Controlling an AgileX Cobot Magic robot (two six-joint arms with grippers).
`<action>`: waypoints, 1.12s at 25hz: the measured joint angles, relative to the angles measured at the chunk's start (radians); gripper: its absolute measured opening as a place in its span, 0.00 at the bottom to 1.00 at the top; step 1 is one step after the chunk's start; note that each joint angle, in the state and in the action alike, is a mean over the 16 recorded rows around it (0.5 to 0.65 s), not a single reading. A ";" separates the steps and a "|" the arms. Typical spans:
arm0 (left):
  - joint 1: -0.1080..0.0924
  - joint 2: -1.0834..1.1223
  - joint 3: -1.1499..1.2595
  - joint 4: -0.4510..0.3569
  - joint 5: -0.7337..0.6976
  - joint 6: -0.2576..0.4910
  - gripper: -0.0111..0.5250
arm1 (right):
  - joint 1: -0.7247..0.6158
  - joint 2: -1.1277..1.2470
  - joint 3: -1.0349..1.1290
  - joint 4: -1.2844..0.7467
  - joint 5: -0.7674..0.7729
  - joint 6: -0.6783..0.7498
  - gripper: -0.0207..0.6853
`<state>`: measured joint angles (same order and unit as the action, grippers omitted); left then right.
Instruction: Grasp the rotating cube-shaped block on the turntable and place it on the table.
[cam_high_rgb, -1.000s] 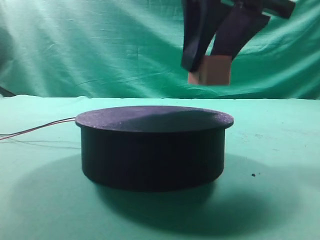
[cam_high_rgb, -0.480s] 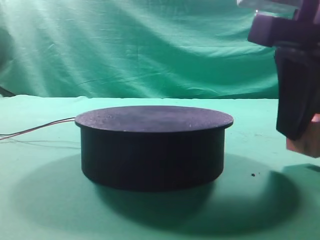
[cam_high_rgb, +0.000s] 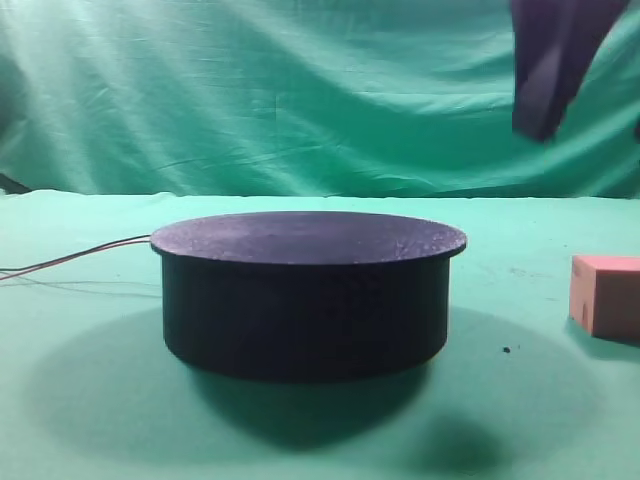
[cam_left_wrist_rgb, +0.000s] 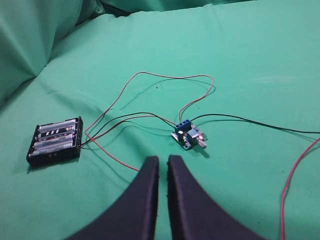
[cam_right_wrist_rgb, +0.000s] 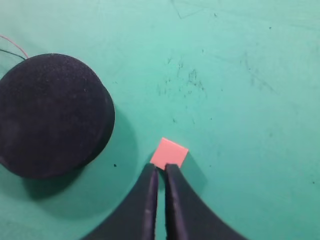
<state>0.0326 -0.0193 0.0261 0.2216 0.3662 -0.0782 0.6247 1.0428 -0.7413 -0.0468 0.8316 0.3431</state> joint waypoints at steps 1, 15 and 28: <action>0.000 0.000 0.000 0.000 0.000 0.000 0.02 | 0.000 -0.033 0.010 0.002 0.003 0.003 0.12; 0.000 0.000 0.000 0.000 0.000 0.000 0.02 | -0.006 -0.289 0.103 0.039 -0.085 -0.157 0.03; 0.000 0.000 0.000 0.000 0.000 0.000 0.02 | -0.239 -0.601 0.435 0.043 -0.438 -0.356 0.03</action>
<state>0.0326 -0.0193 0.0261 0.2216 0.3662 -0.0782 0.3861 0.4419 -0.3068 -0.0033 0.3940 -0.0128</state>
